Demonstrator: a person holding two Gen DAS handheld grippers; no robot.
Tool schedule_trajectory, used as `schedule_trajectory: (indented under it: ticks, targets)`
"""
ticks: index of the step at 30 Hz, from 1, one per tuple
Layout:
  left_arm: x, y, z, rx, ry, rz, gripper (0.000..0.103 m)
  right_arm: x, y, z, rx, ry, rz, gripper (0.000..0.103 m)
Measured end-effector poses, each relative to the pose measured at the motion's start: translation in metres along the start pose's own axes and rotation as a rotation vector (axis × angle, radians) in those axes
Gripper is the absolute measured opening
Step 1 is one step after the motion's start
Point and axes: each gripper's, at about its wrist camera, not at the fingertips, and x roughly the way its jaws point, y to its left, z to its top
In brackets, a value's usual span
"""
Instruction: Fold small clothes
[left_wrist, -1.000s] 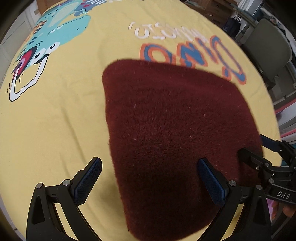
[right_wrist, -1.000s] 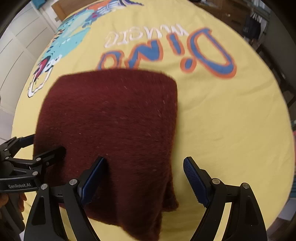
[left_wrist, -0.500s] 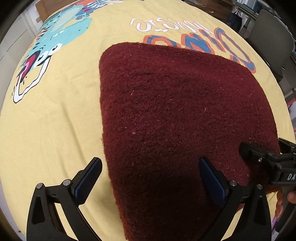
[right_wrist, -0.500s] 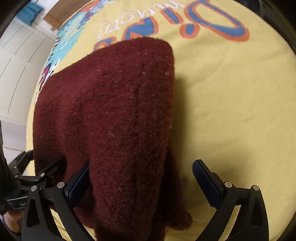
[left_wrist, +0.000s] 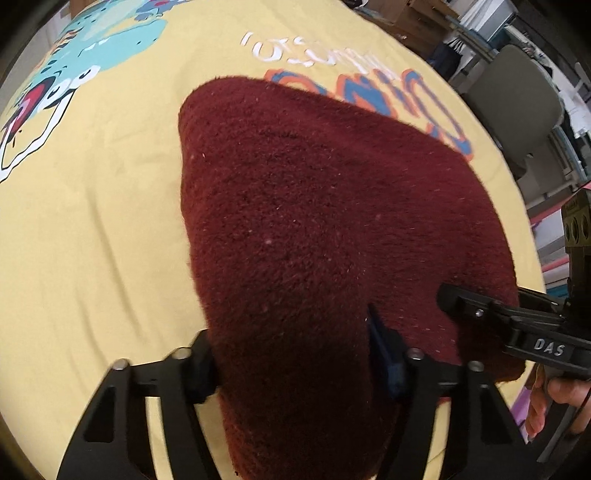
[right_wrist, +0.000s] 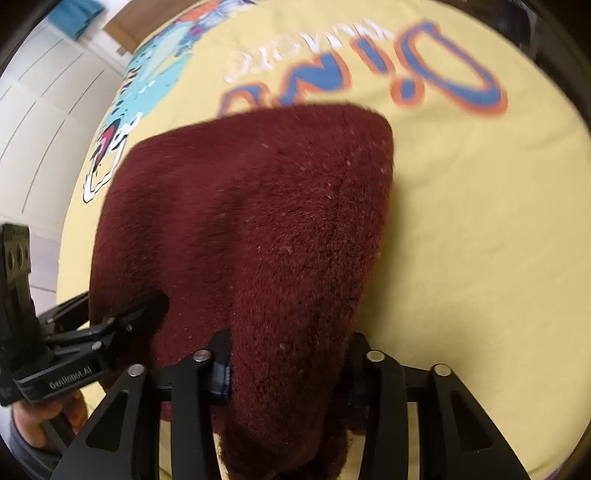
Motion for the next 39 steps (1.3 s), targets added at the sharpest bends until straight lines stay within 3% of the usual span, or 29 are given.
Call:
schedule_trajectory:
  ticks: [6,11,15,19,23,25,27,29,31,32,35,37,39]
  targets:
    - [-0.048,0.007,0.004,0.046,-0.071,-0.082,0.044,-0.033,0.04,0.003,-0.062,-0.068,0.03,0.039]
    - [-0.096,0.029,0.004,0.072,-0.139,-0.076,0.044,-0.038,0.092,0.007,-0.126,-0.103,0.035,0.039]
    - [-0.118,0.056,-0.006,0.068,-0.173,-0.035,0.045,-0.017,0.131,0.004,-0.175,-0.081,0.018,0.039]
    - [-0.109,0.087,-0.026,0.021,-0.156,-0.007,0.045,0.028,0.154,0.009,-0.169,-0.025,-0.003,0.039]
    - [-0.081,0.11,-0.041,-0.02,-0.113,0.024,0.048,0.054,0.15,-0.004,-0.165,0.003,-0.04,0.042]
    - [-0.065,0.123,-0.05,-0.06,-0.087,0.021,0.053,0.06,0.143,-0.003,-0.146,0.015,-0.033,0.051]
    - [-0.062,0.129,-0.057,-0.07,-0.097,0.03,0.066,0.063,0.139,0.0,-0.147,0.034,-0.029,0.059]
    - [-0.064,0.131,-0.06,-0.062,-0.103,0.042,0.068,0.065,0.141,0.001,-0.162,0.034,-0.043,0.065]
    - [-0.064,0.132,-0.059,-0.073,-0.082,0.045,0.075,0.066,0.138,0.006,-0.168,0.028,-0.071,0.081]
    - [-0.064,0.134,-0.059,-0.085,-0.072,0.053,0.081,0.063,0.138,0.007,-0.179,0.016,-0.084,0.082]
    - [-0.074,0.143,-0.06,-0.114,-0.054,0.051,0.081,0.048,0.141,0.0,-0.199,-0.028,-0.106,0.083]
    - [-0.083,0.144,-0.059,-0.123,-0.042,0.055,0.084,0.034,0.143,-0.005,-0.222,-0.066,-0.124,0.089]
    - [-0.096,0.144,-0.061,-0.113,-0.044,0.066,0.1,0.023,0.143,-0.01,-0.236,-0.091,-0.13,0.101]
